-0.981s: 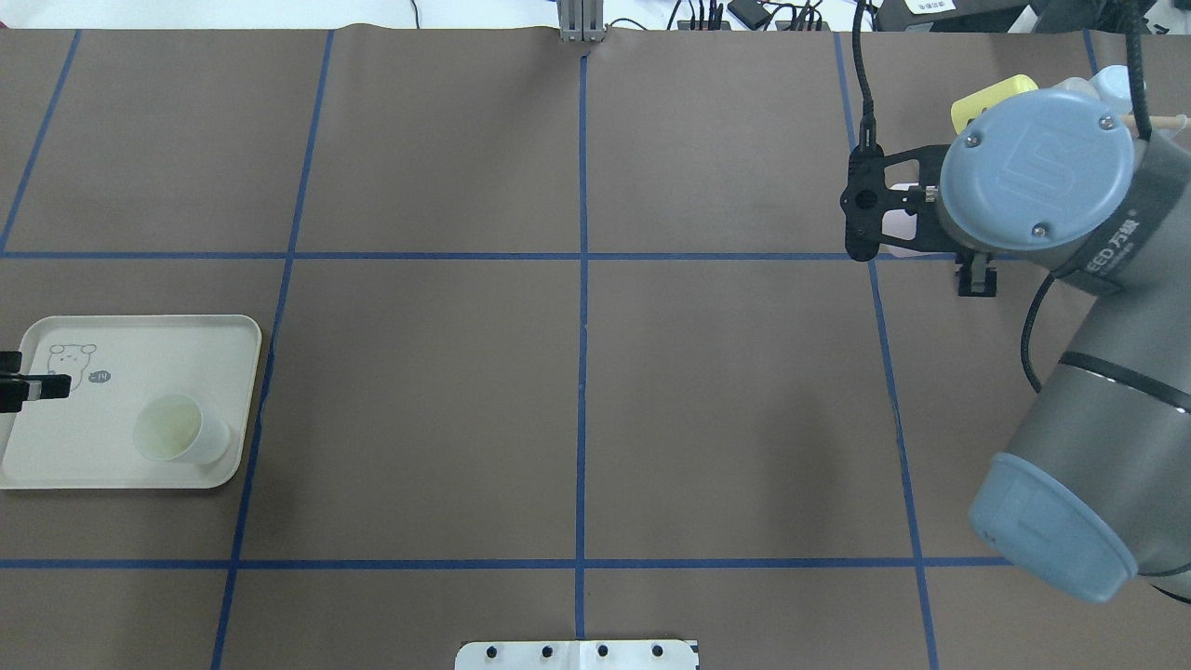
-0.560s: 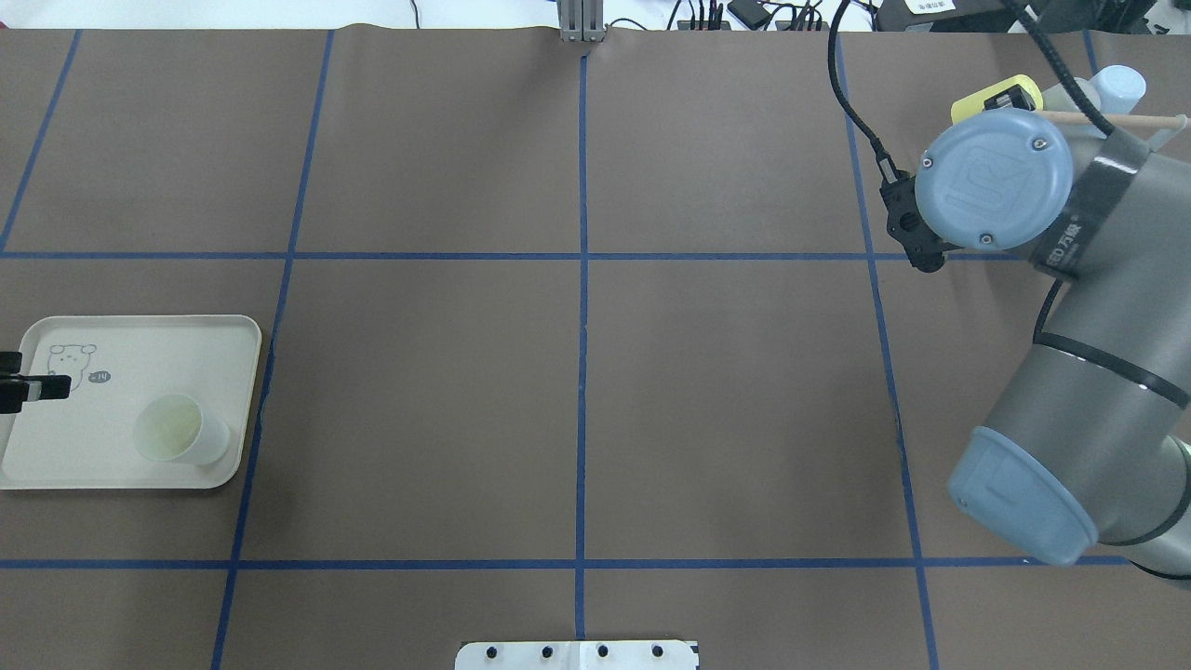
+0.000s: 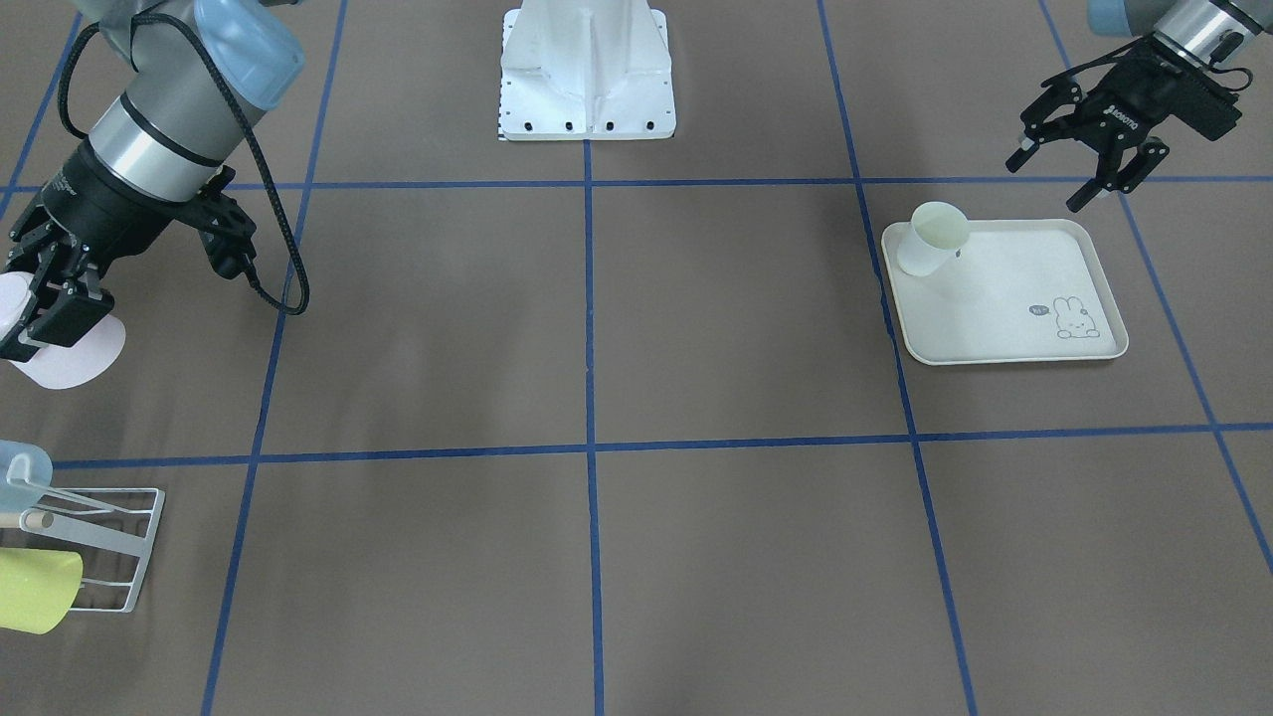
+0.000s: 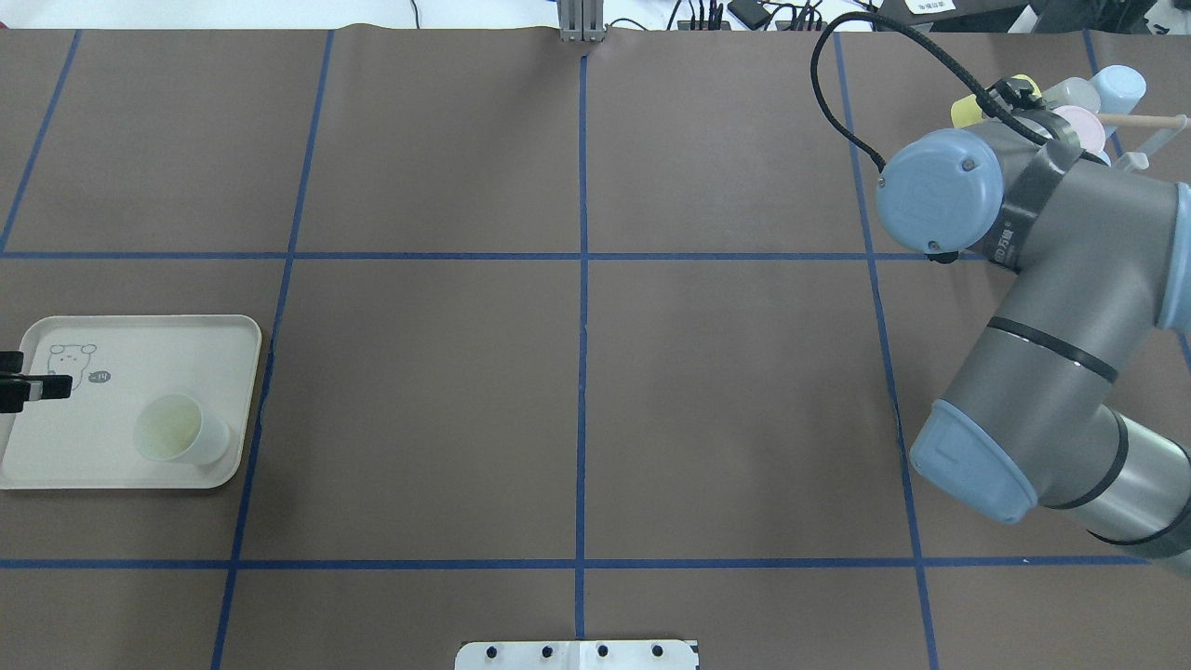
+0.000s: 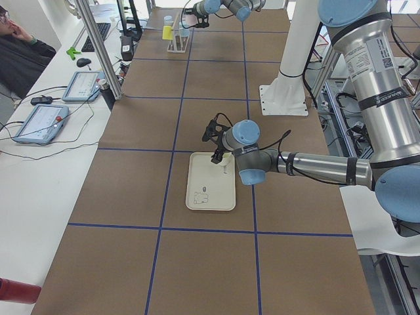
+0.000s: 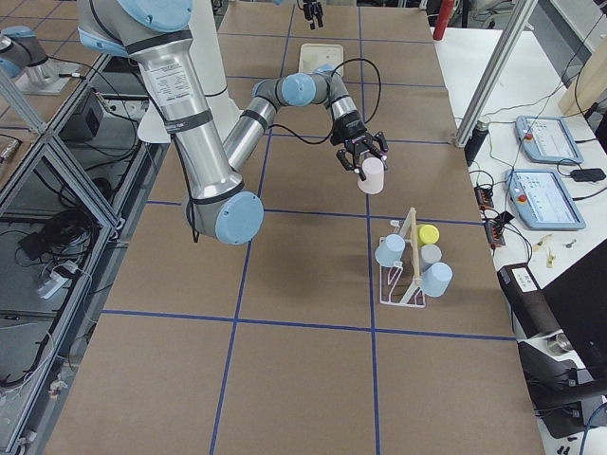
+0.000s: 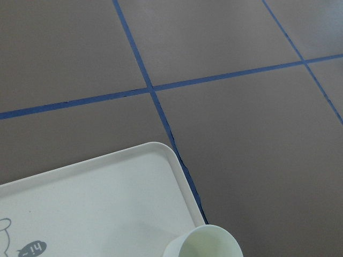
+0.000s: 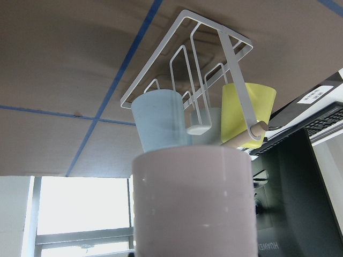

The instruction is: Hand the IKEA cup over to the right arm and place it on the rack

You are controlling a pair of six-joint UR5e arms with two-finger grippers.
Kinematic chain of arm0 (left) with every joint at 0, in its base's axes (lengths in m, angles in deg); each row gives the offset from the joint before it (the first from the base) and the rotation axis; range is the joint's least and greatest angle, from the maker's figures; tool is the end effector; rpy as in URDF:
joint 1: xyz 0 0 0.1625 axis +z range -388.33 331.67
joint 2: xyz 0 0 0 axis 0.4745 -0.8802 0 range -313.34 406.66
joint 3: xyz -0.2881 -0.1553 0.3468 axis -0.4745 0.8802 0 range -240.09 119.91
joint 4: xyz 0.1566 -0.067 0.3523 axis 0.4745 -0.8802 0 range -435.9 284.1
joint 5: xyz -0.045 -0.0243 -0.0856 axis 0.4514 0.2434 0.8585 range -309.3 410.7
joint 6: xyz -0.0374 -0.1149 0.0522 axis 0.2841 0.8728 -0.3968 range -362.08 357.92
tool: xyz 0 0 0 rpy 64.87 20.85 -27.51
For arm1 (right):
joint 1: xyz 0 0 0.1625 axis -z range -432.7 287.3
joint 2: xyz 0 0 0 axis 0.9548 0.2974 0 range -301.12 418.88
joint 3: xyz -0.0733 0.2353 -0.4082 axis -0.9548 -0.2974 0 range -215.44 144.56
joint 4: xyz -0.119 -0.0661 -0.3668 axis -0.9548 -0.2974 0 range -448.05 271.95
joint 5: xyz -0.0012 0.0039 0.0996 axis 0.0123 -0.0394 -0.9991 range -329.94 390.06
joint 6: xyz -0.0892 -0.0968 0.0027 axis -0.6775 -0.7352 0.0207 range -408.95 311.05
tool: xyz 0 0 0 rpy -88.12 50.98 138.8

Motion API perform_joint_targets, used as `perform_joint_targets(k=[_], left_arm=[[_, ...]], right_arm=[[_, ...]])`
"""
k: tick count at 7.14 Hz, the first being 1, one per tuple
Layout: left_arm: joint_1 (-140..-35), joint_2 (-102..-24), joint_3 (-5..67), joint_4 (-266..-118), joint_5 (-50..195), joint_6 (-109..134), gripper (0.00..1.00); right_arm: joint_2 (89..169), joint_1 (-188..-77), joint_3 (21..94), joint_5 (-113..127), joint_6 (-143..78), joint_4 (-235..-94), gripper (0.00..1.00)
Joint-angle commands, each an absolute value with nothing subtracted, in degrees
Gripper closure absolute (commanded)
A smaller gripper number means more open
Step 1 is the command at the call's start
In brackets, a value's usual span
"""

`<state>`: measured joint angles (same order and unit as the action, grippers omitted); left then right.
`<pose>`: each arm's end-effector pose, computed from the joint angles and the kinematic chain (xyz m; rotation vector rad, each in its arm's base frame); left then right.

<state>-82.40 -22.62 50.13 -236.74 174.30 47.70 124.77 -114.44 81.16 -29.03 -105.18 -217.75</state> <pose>0.1482 -0.3075 0.5546 0.5228 1.1775 0.1522 -0.2745 -0.5141 0.4049 0.1705 0.6264 -1.7168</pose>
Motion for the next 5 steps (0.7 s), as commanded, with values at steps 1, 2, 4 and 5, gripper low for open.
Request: perform_joint_targets(k=[1,2,4,5], left_arm=[[-82.3,-22.7,50.0,-236.7,174.3,47.7,0.00],[-82.4,-22.7,50.1,-236.7,174.3,47.8,0.00],[-82.3,-22.8,50.0,-236.7,174.3,47.8,0.00],[-82.3,-22.9,49.9,-236.7,174.3,47.8,0.00]], right_arm=[[124.8,-116.7,77.1,-27.9,-109.0,-210.9,1.00],[125.6,-117.3,74.5,-27.9,-109.9,-207.3,1.00],[127.5,-117.8,69.1,-28.0,-110.2,-197.5,1.00],[128.9,-118.7,68.9,-28.2,-111.8,-195.8,1.00]])
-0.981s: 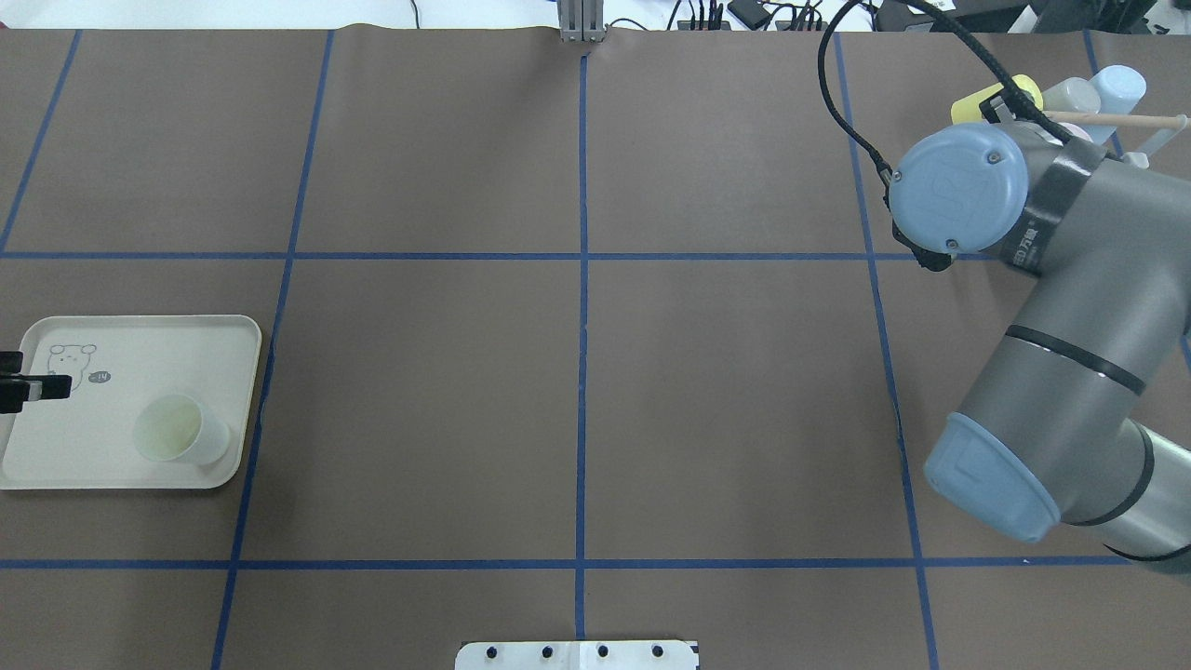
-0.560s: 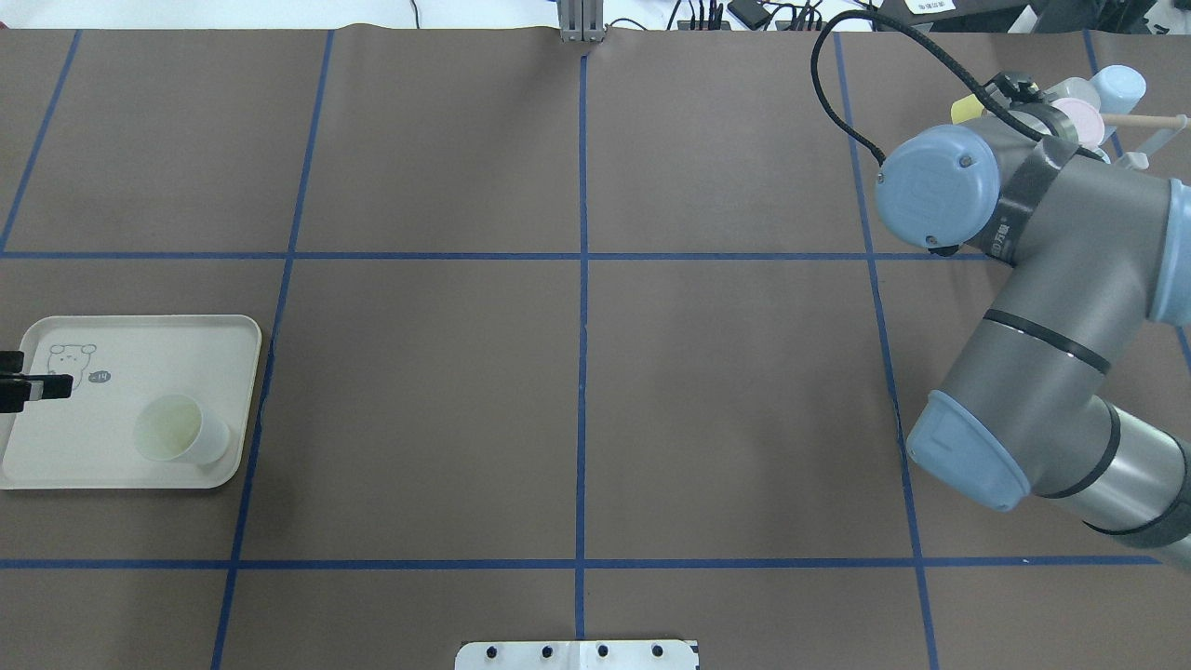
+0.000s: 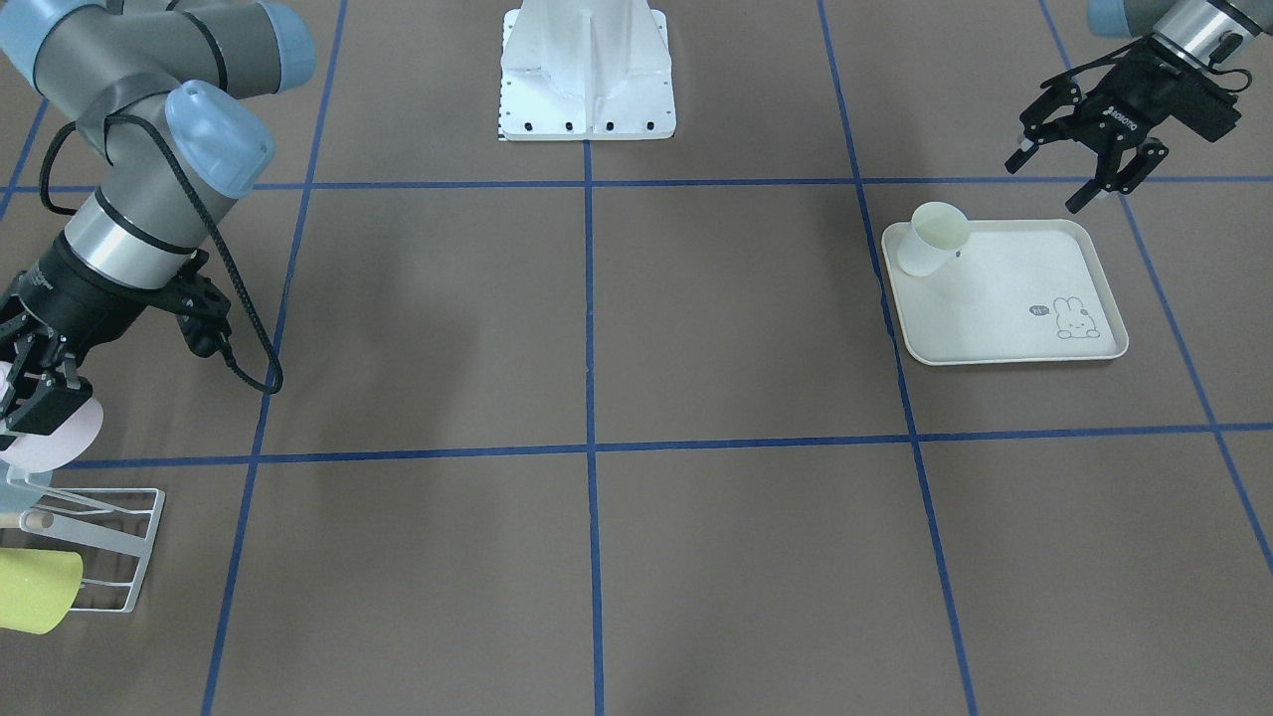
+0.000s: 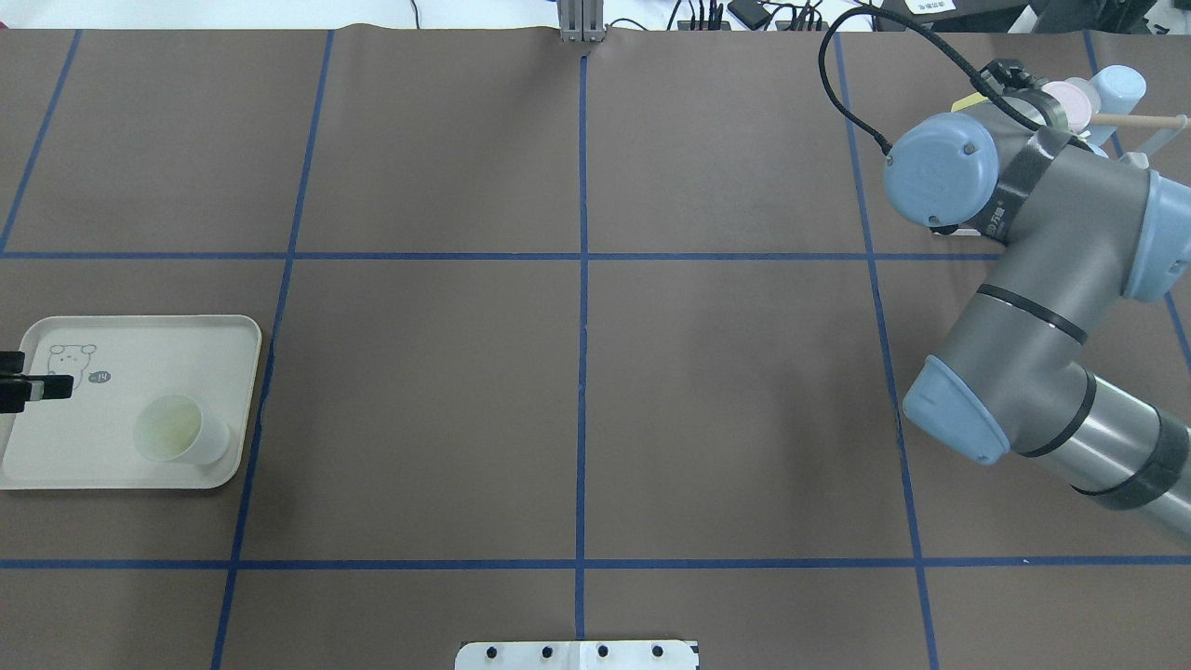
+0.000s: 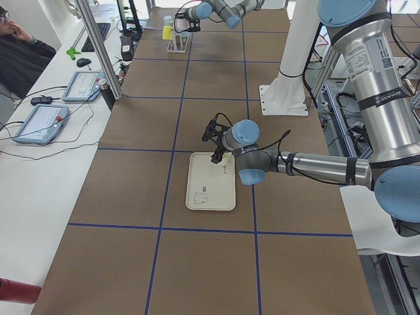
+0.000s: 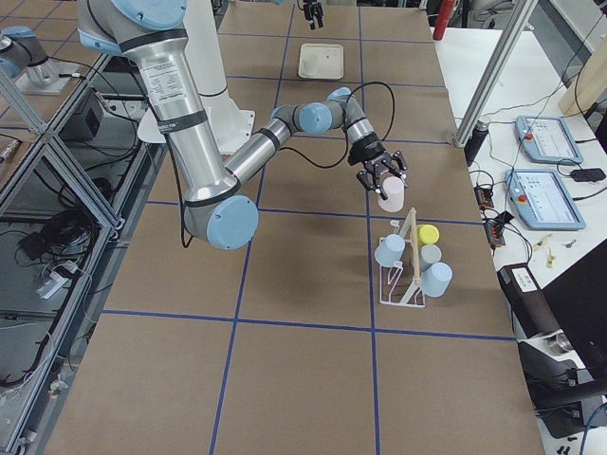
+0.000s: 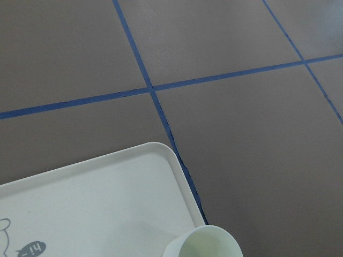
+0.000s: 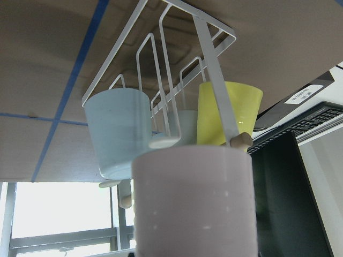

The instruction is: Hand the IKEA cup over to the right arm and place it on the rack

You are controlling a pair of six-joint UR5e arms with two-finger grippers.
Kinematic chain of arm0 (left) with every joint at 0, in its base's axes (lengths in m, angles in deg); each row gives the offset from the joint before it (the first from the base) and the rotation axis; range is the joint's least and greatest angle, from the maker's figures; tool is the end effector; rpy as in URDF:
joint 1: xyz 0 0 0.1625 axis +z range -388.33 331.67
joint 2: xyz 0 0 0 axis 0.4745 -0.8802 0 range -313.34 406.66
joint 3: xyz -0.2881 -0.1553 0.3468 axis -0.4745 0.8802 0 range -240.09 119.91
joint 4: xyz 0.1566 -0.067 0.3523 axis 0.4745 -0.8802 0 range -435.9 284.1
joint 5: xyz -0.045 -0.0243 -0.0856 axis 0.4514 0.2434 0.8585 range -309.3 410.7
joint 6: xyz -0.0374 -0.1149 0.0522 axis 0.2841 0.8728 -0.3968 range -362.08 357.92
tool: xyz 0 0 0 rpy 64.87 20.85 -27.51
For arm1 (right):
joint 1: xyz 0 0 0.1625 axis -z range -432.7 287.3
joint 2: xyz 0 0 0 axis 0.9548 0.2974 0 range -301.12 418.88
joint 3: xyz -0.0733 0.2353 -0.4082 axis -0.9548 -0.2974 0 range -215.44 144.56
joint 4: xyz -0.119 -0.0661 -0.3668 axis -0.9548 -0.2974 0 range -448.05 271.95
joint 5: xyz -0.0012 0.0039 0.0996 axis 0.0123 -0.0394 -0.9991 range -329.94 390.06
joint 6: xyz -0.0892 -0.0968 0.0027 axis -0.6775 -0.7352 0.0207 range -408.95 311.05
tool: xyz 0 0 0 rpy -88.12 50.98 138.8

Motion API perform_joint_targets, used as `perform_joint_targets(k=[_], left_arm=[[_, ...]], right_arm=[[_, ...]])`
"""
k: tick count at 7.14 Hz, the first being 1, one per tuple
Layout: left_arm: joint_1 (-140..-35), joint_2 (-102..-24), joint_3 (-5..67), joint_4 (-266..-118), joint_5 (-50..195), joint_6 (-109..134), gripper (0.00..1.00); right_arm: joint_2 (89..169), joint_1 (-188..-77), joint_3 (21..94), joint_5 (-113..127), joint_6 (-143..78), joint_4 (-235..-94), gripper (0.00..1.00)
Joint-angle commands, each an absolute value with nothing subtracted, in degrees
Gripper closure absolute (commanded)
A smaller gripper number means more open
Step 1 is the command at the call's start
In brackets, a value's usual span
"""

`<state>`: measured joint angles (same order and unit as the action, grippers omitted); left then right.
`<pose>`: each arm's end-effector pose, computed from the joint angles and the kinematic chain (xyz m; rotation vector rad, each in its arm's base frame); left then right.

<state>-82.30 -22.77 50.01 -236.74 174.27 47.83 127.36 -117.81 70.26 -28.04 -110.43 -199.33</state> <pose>0.1494 -0.3082 0.5548 0.5212 1.1785 0.1516 -0.2757 -0.5642 0.4637 0.2147 0.6687 -1.7136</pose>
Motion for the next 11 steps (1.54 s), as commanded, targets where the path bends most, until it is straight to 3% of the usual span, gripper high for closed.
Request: perform_joint_targets(k=[1,11], left_arm=[[-82.3,-22.9,49.9,-236.7,174.3,48.0,0.00],[-82.3,-22.8,49.9,-236.8,174.3,48.2,0.00]], right_arm=[[129.6,-119.3,69.0,-28.3,-113.6,-194.4,1.00],[129.9,-119.2,62.2,-28.4,-113.4,-188.1,0.99]])
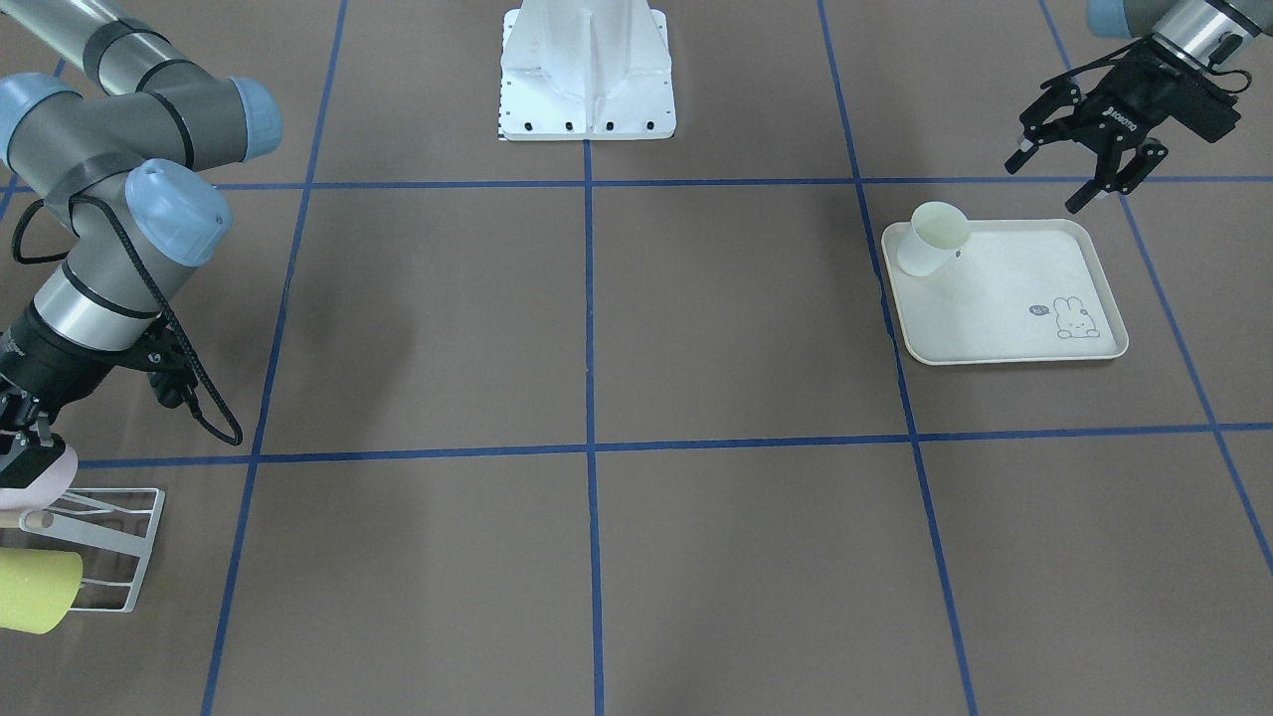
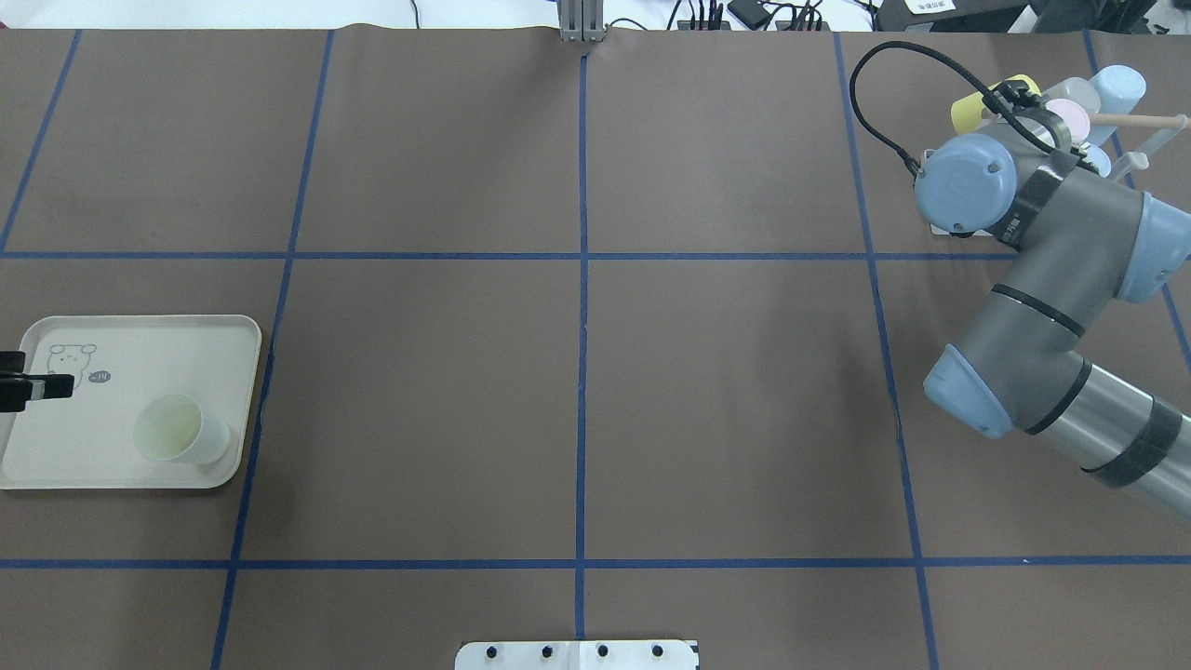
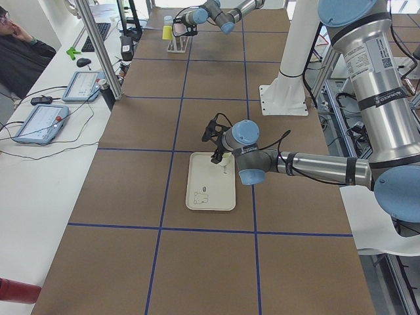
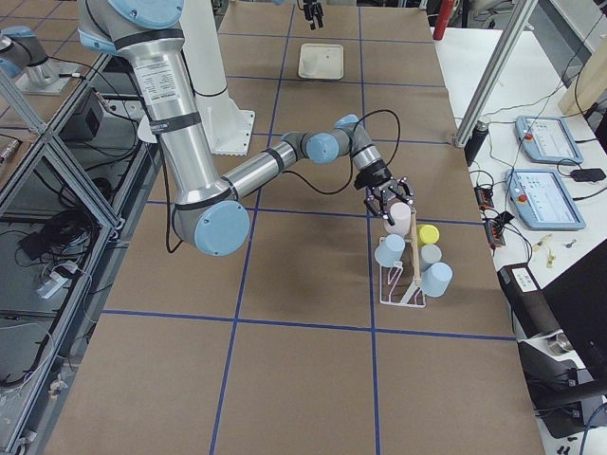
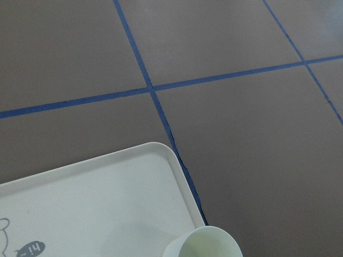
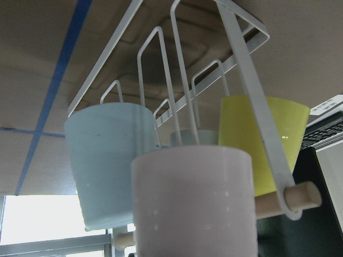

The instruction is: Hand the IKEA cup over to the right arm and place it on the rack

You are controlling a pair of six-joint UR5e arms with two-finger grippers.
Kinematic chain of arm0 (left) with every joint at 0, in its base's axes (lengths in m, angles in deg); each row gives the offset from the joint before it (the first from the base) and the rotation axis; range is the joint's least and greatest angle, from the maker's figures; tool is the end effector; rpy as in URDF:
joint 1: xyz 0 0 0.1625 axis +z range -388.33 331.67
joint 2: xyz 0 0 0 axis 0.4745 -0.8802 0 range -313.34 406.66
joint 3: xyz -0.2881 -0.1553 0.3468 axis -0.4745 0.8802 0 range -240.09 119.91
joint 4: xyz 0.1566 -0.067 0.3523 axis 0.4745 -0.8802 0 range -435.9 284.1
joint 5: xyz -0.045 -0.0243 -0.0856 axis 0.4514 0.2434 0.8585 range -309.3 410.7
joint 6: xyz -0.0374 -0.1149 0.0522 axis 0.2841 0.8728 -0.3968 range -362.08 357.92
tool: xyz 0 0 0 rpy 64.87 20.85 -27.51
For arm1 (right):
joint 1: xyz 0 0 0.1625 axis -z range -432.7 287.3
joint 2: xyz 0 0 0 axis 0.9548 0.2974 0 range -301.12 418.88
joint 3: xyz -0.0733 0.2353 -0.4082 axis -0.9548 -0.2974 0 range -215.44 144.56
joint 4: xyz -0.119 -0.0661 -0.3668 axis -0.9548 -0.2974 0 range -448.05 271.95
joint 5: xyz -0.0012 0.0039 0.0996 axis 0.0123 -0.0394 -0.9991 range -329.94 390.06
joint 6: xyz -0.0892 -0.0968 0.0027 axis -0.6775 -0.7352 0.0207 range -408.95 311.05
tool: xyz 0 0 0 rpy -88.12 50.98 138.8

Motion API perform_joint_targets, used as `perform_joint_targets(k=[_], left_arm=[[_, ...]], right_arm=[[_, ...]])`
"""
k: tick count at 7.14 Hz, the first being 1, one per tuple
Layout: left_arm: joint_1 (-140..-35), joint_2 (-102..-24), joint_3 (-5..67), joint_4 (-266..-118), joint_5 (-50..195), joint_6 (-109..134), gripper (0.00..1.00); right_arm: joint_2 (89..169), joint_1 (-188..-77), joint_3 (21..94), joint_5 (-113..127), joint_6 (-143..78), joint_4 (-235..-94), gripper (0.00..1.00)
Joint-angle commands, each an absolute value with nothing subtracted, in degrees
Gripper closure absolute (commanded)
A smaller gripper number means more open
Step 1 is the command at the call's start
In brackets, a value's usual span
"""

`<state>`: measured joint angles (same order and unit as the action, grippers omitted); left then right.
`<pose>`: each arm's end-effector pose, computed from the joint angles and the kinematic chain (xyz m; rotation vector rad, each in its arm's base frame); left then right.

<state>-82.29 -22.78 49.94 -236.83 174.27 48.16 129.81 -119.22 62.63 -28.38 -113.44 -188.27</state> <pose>0.1494 -0.3082 0.5552 0.5181 1.1803 0.1470 -0.2738 -0.5826 0.5237 0.2096 0.6752 -1.7360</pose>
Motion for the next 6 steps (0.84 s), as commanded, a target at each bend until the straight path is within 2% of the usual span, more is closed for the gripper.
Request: perform_joint_targets(k=[1,3,4,6], left_arm=[[-82.3,-22.8,49.9,-236.9,174.3,48.2,0.00],[-82.3,-22.8,49.8,-236.8,174.2,48.3,0.00],[-82.3,-22.8,49.8,-236.9,174.2,48.3,0.00],[-82.3,-22.8,49.8,-236.9,174.2,48.3,0.00]], right_arm=[[129.7,-119.0,61.4,-28.4,-113.3,-188.0,0.91],[129.4,-118.8,61.0,-28.4,-113.2,-187.9,0.46],[129.4,-118.8,61.1,-28.5,-113.2,-187.7,0.31],[129.3,-118.8,61.1,-28.5,-113.2,-187.7,0.07]])
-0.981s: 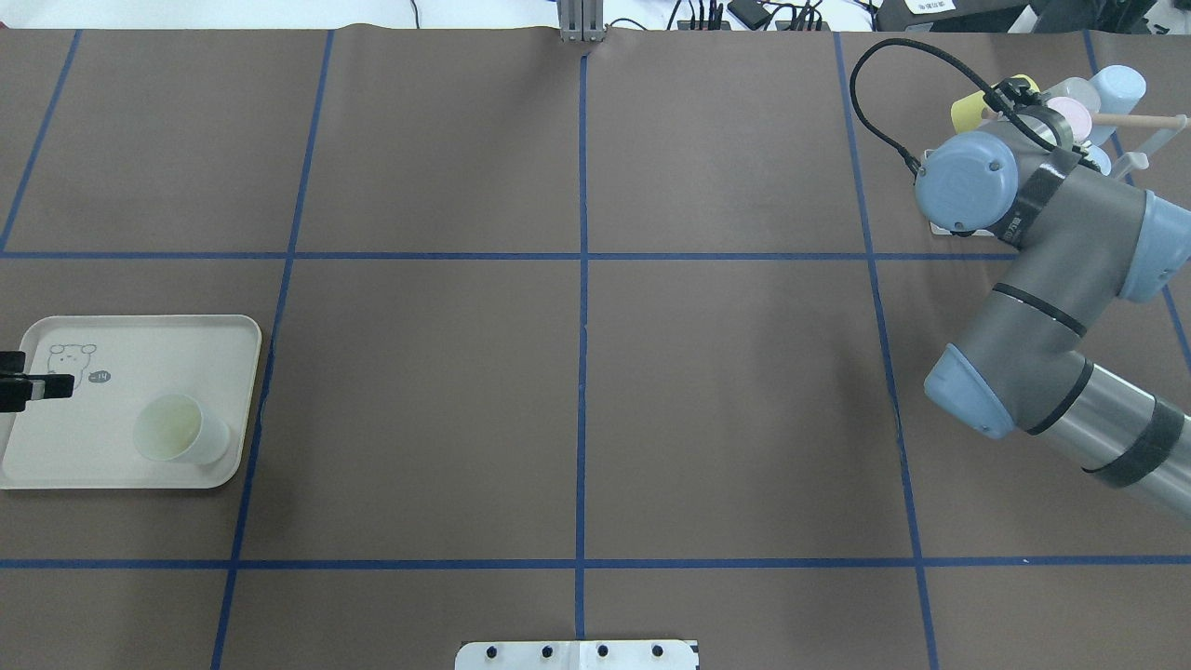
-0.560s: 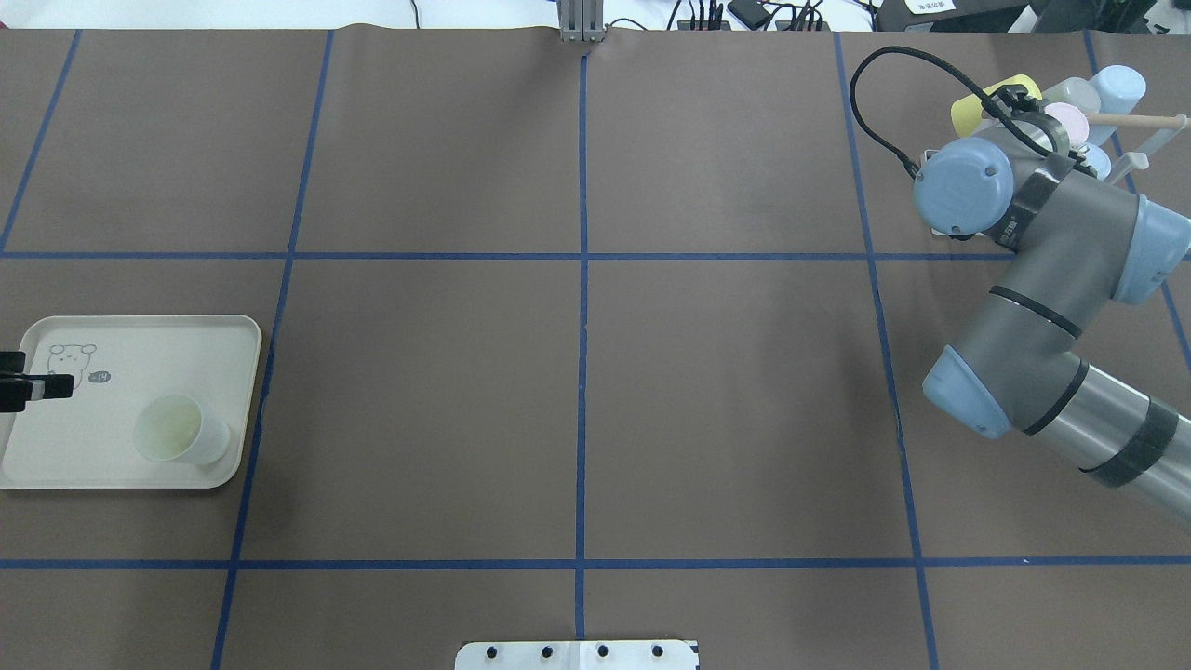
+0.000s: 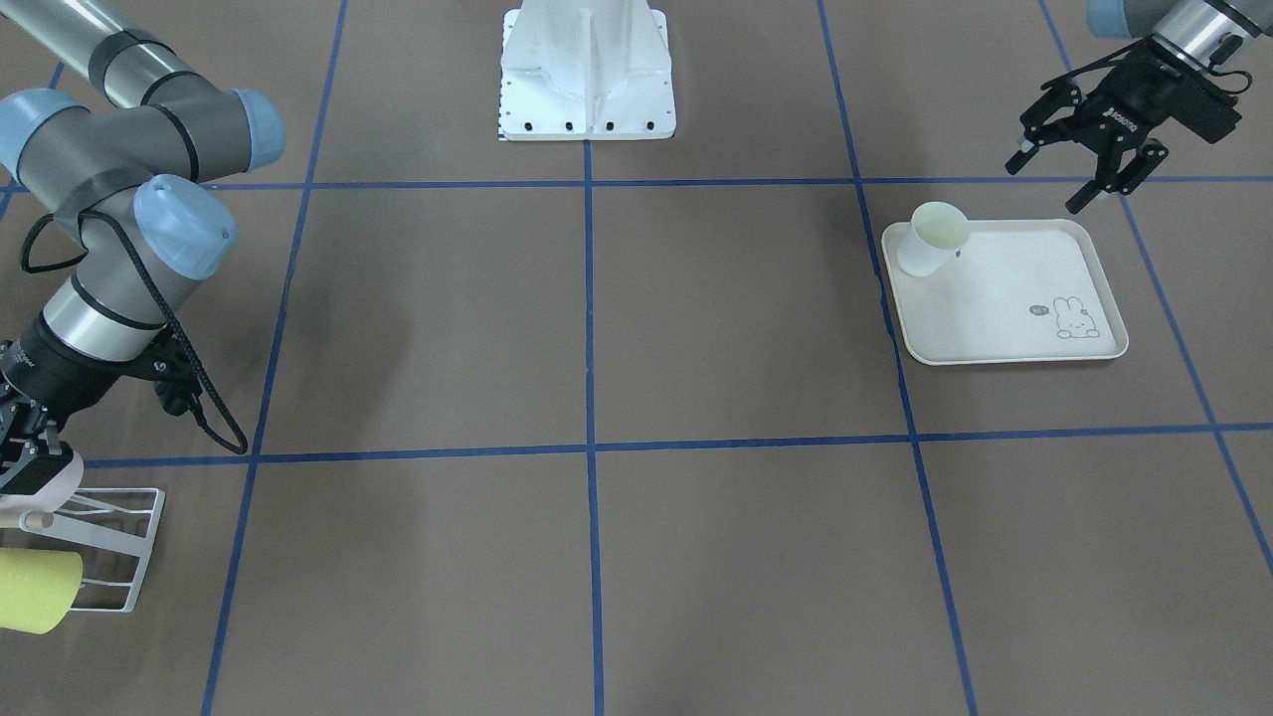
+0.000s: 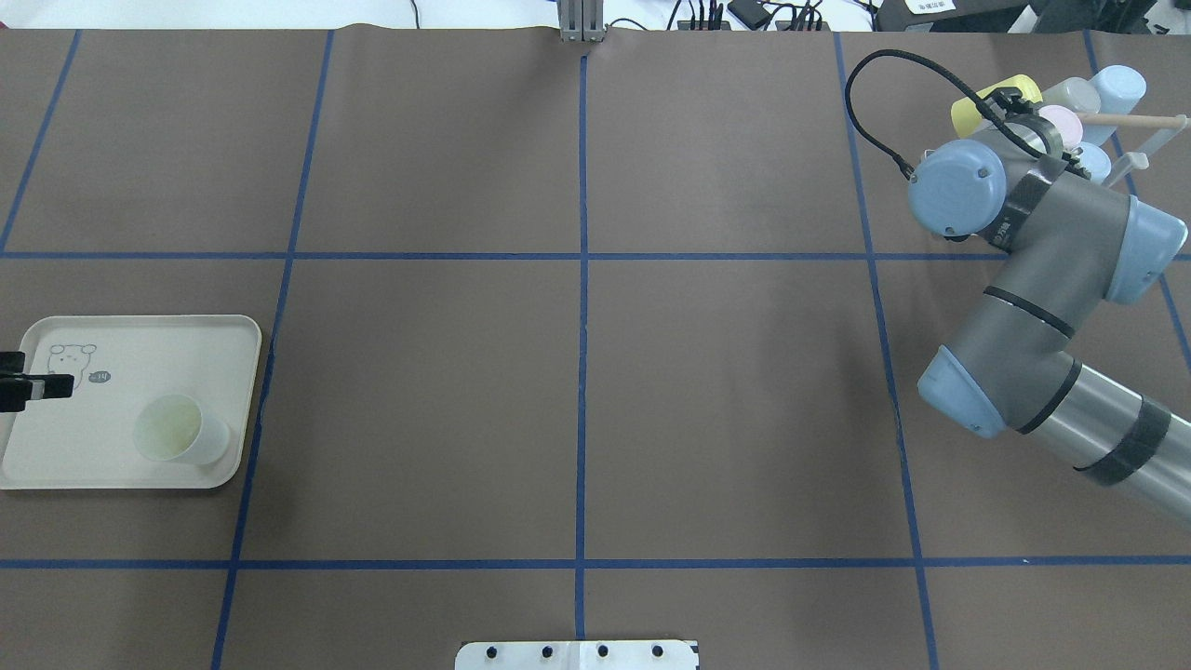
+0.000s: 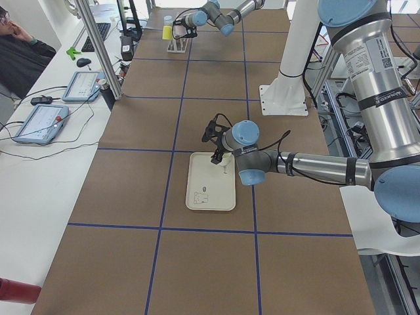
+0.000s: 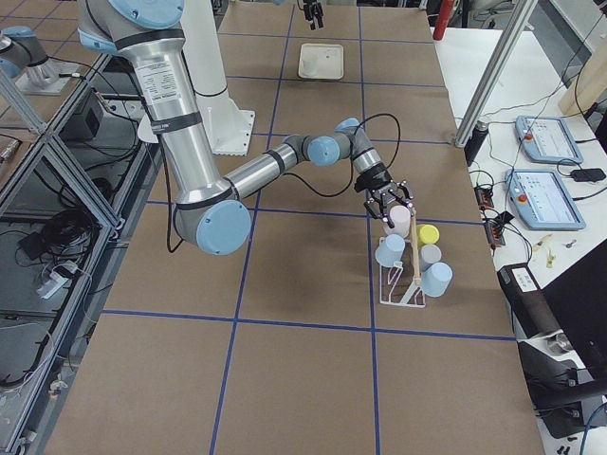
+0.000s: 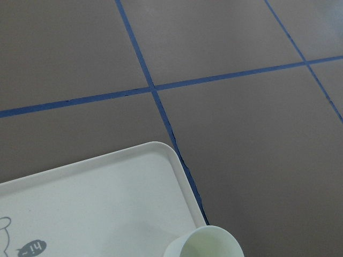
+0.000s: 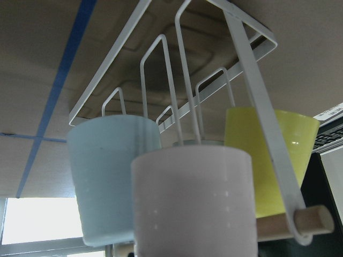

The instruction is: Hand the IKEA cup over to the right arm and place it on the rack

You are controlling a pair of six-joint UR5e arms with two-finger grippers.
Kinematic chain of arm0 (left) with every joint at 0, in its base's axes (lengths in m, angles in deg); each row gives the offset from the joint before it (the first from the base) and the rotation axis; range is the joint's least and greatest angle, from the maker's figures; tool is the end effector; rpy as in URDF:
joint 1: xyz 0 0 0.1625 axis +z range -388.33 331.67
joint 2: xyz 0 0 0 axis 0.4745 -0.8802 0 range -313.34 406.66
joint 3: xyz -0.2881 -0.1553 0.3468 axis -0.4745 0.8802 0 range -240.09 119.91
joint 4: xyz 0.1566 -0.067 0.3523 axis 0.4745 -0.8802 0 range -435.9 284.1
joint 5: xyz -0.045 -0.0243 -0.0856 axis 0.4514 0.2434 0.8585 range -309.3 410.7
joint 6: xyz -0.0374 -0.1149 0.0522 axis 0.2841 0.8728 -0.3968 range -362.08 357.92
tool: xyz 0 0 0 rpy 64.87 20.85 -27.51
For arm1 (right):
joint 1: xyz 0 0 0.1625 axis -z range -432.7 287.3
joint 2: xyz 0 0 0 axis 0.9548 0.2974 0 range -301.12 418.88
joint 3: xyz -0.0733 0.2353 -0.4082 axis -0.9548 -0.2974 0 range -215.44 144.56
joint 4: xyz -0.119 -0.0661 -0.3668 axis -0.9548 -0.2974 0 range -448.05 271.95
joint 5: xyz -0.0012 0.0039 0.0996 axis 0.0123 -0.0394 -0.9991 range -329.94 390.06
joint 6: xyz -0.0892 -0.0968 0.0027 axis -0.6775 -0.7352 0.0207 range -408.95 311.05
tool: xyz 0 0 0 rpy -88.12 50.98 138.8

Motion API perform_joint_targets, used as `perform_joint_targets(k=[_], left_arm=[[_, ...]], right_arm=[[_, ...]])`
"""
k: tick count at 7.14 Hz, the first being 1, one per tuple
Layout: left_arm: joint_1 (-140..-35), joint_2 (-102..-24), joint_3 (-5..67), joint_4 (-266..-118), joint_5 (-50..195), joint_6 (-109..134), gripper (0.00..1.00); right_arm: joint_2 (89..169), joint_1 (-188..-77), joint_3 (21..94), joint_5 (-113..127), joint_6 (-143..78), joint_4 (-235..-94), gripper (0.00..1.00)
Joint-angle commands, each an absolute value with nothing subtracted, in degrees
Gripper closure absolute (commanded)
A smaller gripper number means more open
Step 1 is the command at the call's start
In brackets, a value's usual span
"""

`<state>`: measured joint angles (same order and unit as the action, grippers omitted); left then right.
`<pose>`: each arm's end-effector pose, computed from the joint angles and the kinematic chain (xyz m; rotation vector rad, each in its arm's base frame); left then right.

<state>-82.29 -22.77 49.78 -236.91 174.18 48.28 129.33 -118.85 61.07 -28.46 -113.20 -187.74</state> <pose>0.1494 -0.3084 0.5565 0.5167 1.1791 0.1436 -0.2819 -0.5851 0.5299 0.2032 0.6716 -1.7421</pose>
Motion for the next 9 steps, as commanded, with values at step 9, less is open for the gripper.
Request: perform_joint_targets(k=[9], left_arm=[[-75.4,-22.7,47.7,-236.0,163.0,48.3,0.00]], right_arm=[[129.9,-116.5,73.0,-59.0,-76.9,-172.0,0.02]])
